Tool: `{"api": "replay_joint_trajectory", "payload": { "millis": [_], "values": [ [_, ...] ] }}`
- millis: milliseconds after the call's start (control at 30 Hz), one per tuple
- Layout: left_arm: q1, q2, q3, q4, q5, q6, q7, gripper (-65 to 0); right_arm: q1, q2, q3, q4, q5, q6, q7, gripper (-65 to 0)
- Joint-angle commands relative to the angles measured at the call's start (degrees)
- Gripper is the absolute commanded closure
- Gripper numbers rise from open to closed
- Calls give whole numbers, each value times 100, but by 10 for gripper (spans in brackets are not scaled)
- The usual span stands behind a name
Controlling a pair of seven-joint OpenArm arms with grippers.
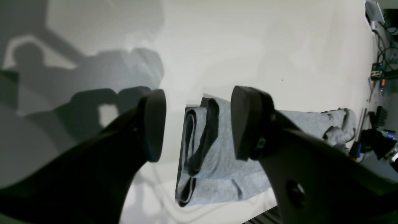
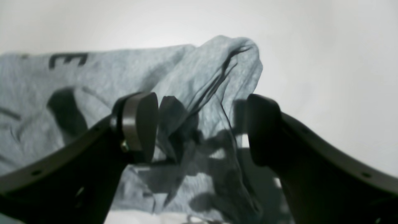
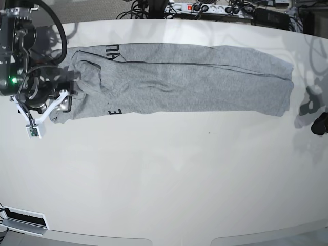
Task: Layout the t-shirt on the table in an organized manner, then fold the t-shirt properly
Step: 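Grasp both ends of the folded strip with the left and right grippers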
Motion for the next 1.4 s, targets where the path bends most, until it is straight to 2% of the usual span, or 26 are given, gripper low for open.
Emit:
{"api": "replay_joint_trajectory", "payload": {
  "millis": [0, 167, 267, 333, 433, 467, 533, 633, 867, 1033, 1100, 1267, 1300, 1367],
  "values": [
    [-96, -160, -44, 68, -114, -47, -66, -345, 120, 11, 35, -63, 33, 24, 87, -454],
    [-96, -160, -44, 68, -116, -47, -68, -345, 352, -299, 35, -737, 50, 221, 149, -446],
    [-98, -157, -44, 68, -116, -47, -68, -345, 470, -415, 35, -955, -20, 420, 144, -385],
    [-96, -157, -44, 70, -111, -47, -66, -345, 533, -446, 35, -957, -149, 527, 122, -287],
    [-96, -160, -44, 68, -111, -47, -66, -345, 719, -446, 35, -955, -339, 883, -205, -48],
    [-96, -160, -44, 68, -114, -47, -66, -345, 793, -444, 35, -951, -308, 1023, -404, 0],
    [-96, -160, -44, 68, -114, -47, -66, -345, 901, -446, 35, -881, -282, 1231, -745, 0],
    [-96, -160, -44, 70, -114, -47, -68, -345, 955, -444, 35, -708, -293, 1373, -1156, 0],
    [-96, -160, -44, 68, -114, -47, -107, -345, 951, -444, 35, -345, -310, 1436, -1895, 0],
    [-96, -160, -44, 70, -114, -47, -107, -345, 916, -444, 35, -310, -369, 1217, -2135, 0],
    [-98, -160, -44, 70, -116, -47, -107, -345, 890, -444, 35, -310, -621, 1069, -2116, 0],
    [-98, -160, -44, 70, -114, -47, -107, -345, 890, -444, 35, -310, -1600, 428, -1845, 0],
    [-96, -160, -44, 68, -114, -47, -107, -345, 890, -444, 35, -310, -1692, 352, -1829, 0],
    [-98, -162, -44, 68, -114, -47, -105, -345, 890, -444, 35, -310, -1700, 435, -1829, 0]
  ]
}}
